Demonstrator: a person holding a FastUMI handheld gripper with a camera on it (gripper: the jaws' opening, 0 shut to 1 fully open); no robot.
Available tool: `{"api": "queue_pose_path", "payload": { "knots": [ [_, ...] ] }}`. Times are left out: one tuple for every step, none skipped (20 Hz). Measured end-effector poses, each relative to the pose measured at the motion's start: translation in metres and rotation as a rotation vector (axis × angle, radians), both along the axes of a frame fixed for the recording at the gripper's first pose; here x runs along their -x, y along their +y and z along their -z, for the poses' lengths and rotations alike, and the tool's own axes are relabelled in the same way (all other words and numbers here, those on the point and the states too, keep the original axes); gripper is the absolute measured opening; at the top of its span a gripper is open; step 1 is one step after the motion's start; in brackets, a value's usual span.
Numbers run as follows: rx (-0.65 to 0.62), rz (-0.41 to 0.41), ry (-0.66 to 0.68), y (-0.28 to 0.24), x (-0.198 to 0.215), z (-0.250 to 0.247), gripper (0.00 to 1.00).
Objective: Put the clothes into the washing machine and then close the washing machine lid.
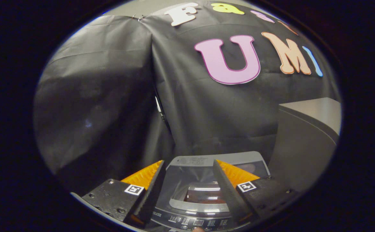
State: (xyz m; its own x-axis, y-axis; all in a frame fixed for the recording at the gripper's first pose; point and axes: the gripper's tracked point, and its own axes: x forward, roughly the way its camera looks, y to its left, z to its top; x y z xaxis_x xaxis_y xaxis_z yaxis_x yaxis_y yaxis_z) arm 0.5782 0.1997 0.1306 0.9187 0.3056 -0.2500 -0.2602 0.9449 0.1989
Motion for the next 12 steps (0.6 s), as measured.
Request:
{"api": "queue_pose_path", "payload": {
  "knots": [
    [-0.002, -0.003, -0.014, -0.003, 0.005, -0.004, 0.90],
    [-0.008, -0.004, -0.022, -0.005, 0.012, -0.007, 0.90],
    [-0.017, -0.004, -0.026, -0.008, 0.018, -0.009, 0.90],
    [-0.027, -0.001, -0.028, -0.013, 0.023, -0.011, 0.90],
    [-0.032, 0.004, -0.039, -0.016, 0.028, -0.017, 0.90],
    [-0.033, 0.005, -0.051, -0.017, 0.033, -0.019, 0.90],
    [-0.030, 0.007, -0.054, -0.019, 0.039, -0.019, 0.90],
    [-0.034, 0.007, -0.055, -0.021, 0.045, -0.019, 0.90],
    [-0.033, 0.009, -0.054, -0.022, 0.049, -0.019, 0.90],
    [-0.028, 0.010, -0.053, -0.024, 0.054, -0.018, 0.89],
    [-0.022, 0.013, -0.056, -0.025, 0.060, -0.017, 0.89],
    [-0.014, 0.013, -0.059, -0.026, 0.068, -0.017, 0.90]
  ]
}}
